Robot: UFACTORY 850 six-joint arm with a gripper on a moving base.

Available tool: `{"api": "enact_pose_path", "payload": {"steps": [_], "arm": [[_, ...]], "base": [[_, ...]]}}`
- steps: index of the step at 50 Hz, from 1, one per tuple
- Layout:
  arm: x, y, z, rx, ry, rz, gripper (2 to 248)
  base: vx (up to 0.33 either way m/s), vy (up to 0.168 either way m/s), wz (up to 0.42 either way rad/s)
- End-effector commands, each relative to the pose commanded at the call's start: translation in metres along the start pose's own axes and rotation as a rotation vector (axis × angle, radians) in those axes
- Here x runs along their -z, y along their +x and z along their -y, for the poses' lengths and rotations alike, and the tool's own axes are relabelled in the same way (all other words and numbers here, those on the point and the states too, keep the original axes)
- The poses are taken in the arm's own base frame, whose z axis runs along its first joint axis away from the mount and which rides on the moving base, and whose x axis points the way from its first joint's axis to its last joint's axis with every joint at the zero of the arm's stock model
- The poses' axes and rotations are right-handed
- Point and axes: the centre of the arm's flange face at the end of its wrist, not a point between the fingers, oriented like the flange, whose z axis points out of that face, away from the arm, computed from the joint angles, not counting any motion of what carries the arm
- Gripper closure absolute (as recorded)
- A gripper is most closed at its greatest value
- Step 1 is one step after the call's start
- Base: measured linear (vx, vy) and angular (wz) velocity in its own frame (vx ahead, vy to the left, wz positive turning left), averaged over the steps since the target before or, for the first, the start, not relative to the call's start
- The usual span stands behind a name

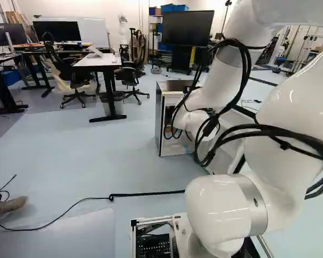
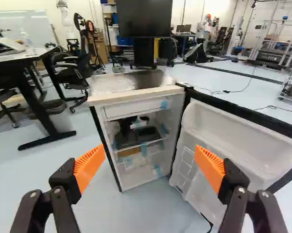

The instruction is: Open the fridge door

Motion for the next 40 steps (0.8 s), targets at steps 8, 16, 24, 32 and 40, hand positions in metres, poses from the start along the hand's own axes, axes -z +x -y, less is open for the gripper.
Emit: {"api": "enact_pose_path", "payload": {"steps": [8,16,24,32,40], "arm": [[0.015,-0.004,0.004,0.016,0.059,0.014,3],[0.028,-0.008,0.008,0.031,0.11,0.026,3],[0.039,-0.012,0.01,0.046,0.152,0.038,3],[0.048,-0.015,0.012,0.059,0.187,0.047,3],[0.056,-0.019,0.014,0.07,0.214,0.055,3]], "base": [[0.0,0.0,0.0],[0.0,0.0,0.0],[0.0,0.0,0.0],[0.0,0.0,0.0],[0.0,0.0,0.0]]}}
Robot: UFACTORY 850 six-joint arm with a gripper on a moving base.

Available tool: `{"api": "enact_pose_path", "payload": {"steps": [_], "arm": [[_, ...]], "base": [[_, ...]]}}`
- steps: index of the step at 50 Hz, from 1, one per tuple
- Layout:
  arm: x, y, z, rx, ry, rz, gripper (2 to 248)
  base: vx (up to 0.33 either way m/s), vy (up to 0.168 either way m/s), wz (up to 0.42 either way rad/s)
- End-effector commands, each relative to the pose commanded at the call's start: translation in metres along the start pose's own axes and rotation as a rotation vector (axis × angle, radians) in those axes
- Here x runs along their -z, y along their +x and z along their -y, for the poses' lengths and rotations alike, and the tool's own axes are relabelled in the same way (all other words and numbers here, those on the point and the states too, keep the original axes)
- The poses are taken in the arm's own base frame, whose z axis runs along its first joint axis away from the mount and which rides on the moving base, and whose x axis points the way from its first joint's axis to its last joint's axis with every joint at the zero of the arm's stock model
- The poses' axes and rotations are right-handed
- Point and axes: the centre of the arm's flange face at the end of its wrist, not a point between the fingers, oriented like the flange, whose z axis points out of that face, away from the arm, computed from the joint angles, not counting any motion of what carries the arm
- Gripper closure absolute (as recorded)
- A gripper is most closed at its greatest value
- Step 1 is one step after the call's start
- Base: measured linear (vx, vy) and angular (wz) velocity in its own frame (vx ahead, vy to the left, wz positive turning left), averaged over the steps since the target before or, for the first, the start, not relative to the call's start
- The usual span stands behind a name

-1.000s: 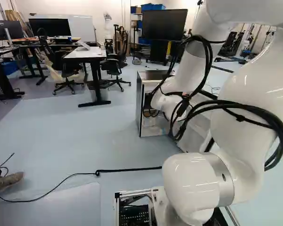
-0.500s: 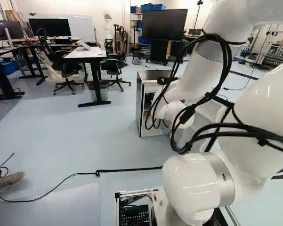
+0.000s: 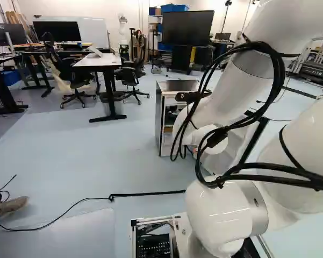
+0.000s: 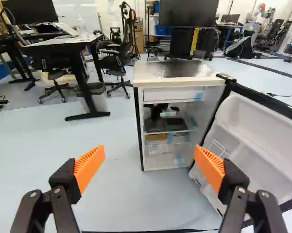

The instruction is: Open the fridge door

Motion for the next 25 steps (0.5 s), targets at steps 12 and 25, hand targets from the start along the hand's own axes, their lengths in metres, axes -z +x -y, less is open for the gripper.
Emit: {"api": "enact_pose_path", "payload": {"steps": [12,25], "arm": [[0.0067,-0.0037,0.0031,0.011,0.027,0.008,3],[0.0097,-0.0055,0.0045,0.017,0.039,0.012,3]], "base": [[0.0,0.0,0.0],[0.0,0.0,0.0]]}}
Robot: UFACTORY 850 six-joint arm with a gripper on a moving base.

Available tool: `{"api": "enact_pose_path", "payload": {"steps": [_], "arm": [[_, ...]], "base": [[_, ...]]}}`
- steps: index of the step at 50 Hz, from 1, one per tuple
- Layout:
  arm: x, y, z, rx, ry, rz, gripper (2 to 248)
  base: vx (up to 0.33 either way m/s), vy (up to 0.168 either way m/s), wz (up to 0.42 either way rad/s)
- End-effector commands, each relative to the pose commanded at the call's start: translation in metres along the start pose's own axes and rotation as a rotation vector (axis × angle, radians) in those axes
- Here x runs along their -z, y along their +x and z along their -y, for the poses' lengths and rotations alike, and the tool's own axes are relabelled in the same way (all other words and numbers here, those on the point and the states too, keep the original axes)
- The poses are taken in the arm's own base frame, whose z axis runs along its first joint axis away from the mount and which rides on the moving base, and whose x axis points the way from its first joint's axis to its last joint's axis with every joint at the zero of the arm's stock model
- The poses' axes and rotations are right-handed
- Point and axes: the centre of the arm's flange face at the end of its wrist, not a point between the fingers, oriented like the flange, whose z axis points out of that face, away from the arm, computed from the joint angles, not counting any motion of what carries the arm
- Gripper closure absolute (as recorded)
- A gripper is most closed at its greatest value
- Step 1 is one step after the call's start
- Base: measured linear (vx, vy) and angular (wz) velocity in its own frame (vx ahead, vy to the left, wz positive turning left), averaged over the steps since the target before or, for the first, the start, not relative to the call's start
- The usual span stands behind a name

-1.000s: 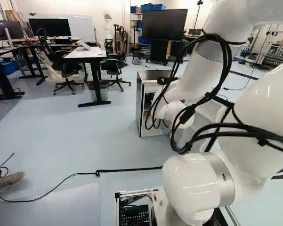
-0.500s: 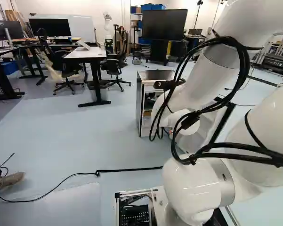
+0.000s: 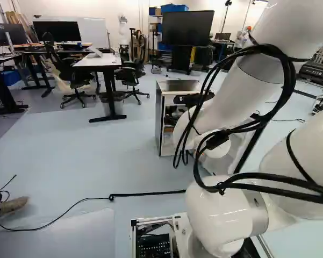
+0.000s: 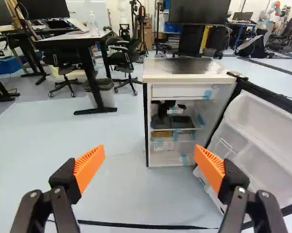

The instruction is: Open the fridge door

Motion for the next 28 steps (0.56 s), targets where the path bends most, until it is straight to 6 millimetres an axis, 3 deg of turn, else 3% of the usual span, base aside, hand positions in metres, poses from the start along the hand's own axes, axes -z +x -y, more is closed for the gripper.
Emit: {"api": "enact_pose_path", "payload": {"steps": [28], "arm": [[0.0001,0.0,0.0,0.0,0.0,0.0,3]], "base": [[0.0,0.0,0.0]]}}
